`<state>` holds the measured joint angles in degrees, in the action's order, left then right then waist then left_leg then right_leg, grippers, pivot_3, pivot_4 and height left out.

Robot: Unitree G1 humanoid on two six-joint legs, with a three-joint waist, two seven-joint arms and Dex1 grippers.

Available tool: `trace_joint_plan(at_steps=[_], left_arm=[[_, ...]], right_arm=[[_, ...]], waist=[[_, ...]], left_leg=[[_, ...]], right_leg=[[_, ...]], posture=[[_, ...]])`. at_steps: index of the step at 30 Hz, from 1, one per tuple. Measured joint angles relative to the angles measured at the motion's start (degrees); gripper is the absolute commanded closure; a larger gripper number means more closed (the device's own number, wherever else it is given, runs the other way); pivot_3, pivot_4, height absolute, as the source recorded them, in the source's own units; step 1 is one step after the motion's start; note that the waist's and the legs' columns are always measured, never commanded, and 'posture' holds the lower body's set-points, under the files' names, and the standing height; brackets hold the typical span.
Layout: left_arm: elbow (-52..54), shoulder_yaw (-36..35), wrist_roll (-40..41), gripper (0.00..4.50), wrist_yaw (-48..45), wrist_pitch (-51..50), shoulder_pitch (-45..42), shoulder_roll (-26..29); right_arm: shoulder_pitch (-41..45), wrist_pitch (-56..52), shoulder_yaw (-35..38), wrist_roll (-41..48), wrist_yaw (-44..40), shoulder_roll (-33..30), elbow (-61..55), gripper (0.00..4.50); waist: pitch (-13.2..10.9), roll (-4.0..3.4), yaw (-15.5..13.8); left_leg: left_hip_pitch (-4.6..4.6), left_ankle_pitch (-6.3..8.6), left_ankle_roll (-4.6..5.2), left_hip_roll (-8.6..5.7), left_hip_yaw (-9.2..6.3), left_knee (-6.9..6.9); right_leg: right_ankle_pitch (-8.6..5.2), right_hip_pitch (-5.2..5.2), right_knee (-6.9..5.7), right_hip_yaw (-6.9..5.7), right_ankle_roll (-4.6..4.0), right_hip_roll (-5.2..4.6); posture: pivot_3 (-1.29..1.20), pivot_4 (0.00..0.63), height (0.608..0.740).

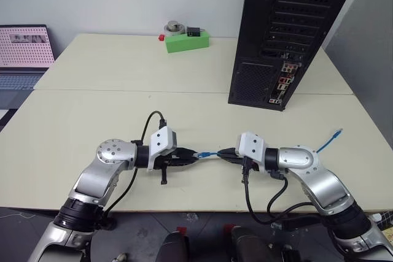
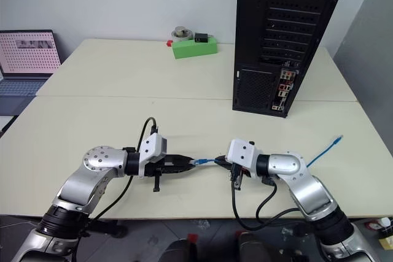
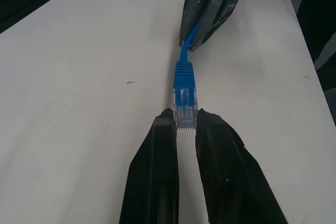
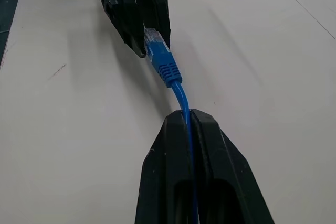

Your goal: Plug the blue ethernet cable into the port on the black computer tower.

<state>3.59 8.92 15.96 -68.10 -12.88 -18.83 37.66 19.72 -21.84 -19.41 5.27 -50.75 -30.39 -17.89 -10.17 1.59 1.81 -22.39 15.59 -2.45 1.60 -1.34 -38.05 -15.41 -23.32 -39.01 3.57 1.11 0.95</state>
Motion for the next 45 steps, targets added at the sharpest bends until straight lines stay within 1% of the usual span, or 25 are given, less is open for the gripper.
trace_joint_plan(at_steps=[3, 7, 9, 12, 13, 15, 19, 21, 23, 26, 29, 32, 36, 44, 45], left_arm=[[-0.4, 0.1, -0.9, 4.26, 0.0, 1.2, 0.0, -0.3], [-1.2, 0.3, -1.1, 4.26, -0.1, 3.7, 0.1, -1.2], [-1.2, 0.5, -1.3, 4.26, -0.1, 5.8, 0.1, -1.9], [-1.4, 0.5, -2.3, 4.26, 0.0, 9.3, 0.2, -2.2], [-1.6, 0.6, -2.9, 4.26, 0.0, 11.1, 0.2, -2.6], [-2.3, 0.9, -4.7, 4.26, 0.2, 15.9, 0.2, -3.1], [-7.4, 2.1, -10.9, 4.26, 2.6, 31.9, -1.0, -4.3], [-10.2, 2.3, -13.2, 4.26, 4.2, 38.8, -2.2, -5.1], [-14.4, 2.3, -17.2, 4.26, 7.9, 49.4, -4.0, -6.0], [-19.3, 2.4, -23.0, 4.26, 13.5, 62.4, -6.6, -6.8], [-23.7, 2.3, -28.3, 4.26, 19.2, 71.5, -8.3, -6.8], [-25.9, 2.3, -31.9, 4.26, 23.5, 76.2, -9.3, -6.8], [-26.7, 2.3, -35.2, 4.26, 28.1, 79.5, -10.0, -6.8], [-26.7, 2.4, -39.6, 4.26, 34.6, 81.0, -10.6, -6.3], [-26.7, 2.5, -39.8, 4.26, 35.1, 81.0, -10.6, -6.2]], right_arm=[[0.3, -0.6, -0.1, 0.0, -0.4, -0.1, 0.0, 4.5], [1.3, -1.9, -0.1, 0.5, -1.3, -0.4, -0.5, 3.57], [1.5, -2.3, 0.1, 1.1, -2.3, -1.2, -1.5, 3.01], [1.5, -3.8, 1.9, 3.5, -4.4, -4.5, -2.5, 2.26], [1.4, -4.6, 3.5, 4.8, -5.2, -5.9, -2.9, 2.09], [1.0, -7.0, 7.5, 8.0, -6.5, -8.5, -4.3, 1.56], [-1.3, -14.1, 15.1, 16.8, -6.5, -9.2, -7.6, 0.57], [-2.3, -17.4, 17.6, 20.8, -5.7, -8.9, -9.0, 0.5], [-3.4, -21.3, 20.1, 25.2, -3.4, -6.8, -10.4, 0.5], [-3.6, -25.8, 21.0, 29.7, 0.7, -3.9, -11.9, 0.5], [-3.6, -28.9, 20.9, 32.3, 4.4, -1.5, -12.1, 0.5], [-3.5, -30.4, 20.8, 34.1, 6.7, 0.3, -12.1, 0.5], [-3.1, -31.4, 19.9, 35.6, 8.5, 2.4, -11.9, 0.5], [-1.9, -31.6, 18.1, 36.7, 9.6, 4.2, -7.9, 0.5], [-1.7, -31.7, 18.1, 36.8, 9.6, 4.2, -7.6, 0.86]], waist=[[0.0, 0.0, 0.0], [0.0, 0.0, 0.0], [0.0, 0.0, 0.0], [0.0, 0.0, -0.1], [0.0, 0.0, -0.1], [0.0, 0.01, -0.1], [0.0, 0.01, -0.2], [0.0, 0.01, -0.1], [0.0, 0.01, -0.1], [0.0, 0.01, -0.1], [0.0, 0.01, -0.1], [0.0, 0.01, -0.1], [0.0, 0.01, -0.1], [0.0, 0.01, -0.1], [0.0, 0.01, -0.1]], left_leg=[[0.0, 0.0, 0.0, 0.0, 0.0, 0.0], [-0.01, 0.0, 0.0, 0.02, -0.01, 0.0], [-0.03, 0.0, 0.0, 0.02, -0.01, -0.01], [-0.04, 0.0, 0.0, 0.01, -0.01, -0.02], [-0.04, 0.0, 0.0, 0.02, -0.01, -0.02], [-0.06, 0.0, 0.0, 0.0, -0.01, -0.02], [-0.07, 0.0, 0.0, 0.01, 0.0, -0.02], [-0.06, 0.0, 0.0, 0.01, 0.0, -0.02], [-0.06, 0.0, 0.0, 0.01, 0.0, -0.02], [-0.07, 0.0, 0.0, 0.01, -0.01, -0.02], [-0.08, 0.0, 0.0, 0.02, 0.0, -0.02], [-0.1, 0.0, 0.0, 0.03, 0.01, -0.02], [-0.11, 0.0, 0.0, 0.03, 0.0, -0.02], [-0.1, 0.0, 0.01, 0.04, 0.01, -0.02], [-0.1, 0.0, 0.01, 0.04, 0.0, -0.02]], right_leg=[[0.0, 0.0, 0.0, 0.01, 0.0, 0.0], [0.0, 0.0, 0.0, 0.0, -0.01, -0.01], [0.01, 0.0, 0.01, -0.01, -0.01, -0.02], [0.01, 0.0, 0.01, -0.01, -0.01, -0.04], [0.01, 0.0, 0.01, -0.02, -0.01, -0.05], [0.01, 0.0, 0.02, -0.02, -0.02, -0.06], [0.02, 0.02, 0.02, 0.06, -0.03, -0.05], [0.02, 0.02, 0.01, 0.07, -0.03, -0.04], [0.02, 0.02, 0.01, 0.1, -0.03, -0.04], [0.03, 0.02, 0.01, 0.14, -0.02, -0.05], [0.03, 0.02, 0.01, 0.13, -0.02, -0.07], [0.03, 0.02, 0.02, 0.06, -0.01, -0.09], [0.03, 0.02, 0.01, -0.02, 0.0, -0.09], [0.04, 0.02, 0.0, -0.13, 0.0, -0.09], [0.04, 0.02, 0.0, -0.13, 0.0, -0.09]], posture=[[0.0, 0.15, 0.74], [0.0, 0.15, 0.74], [0.0, 0.15, 0.74], [0.0, 0.15, 0.74], [0.0, 0.15, 0.74], [0.0, 0.15, 0.74], [0.0, 0.15, 0.74], [0.0, 0.15, 0.74], [0.0, 0.15, 0.74], [0.0, 0.15, 0.74], [0.0, 0.15, 0.74], [0.0, 0.15, 0.74], [0.0, 0.15, 0.74], [0.0, 0.15, 0.74], [0.0, 0.15, 0.74]])
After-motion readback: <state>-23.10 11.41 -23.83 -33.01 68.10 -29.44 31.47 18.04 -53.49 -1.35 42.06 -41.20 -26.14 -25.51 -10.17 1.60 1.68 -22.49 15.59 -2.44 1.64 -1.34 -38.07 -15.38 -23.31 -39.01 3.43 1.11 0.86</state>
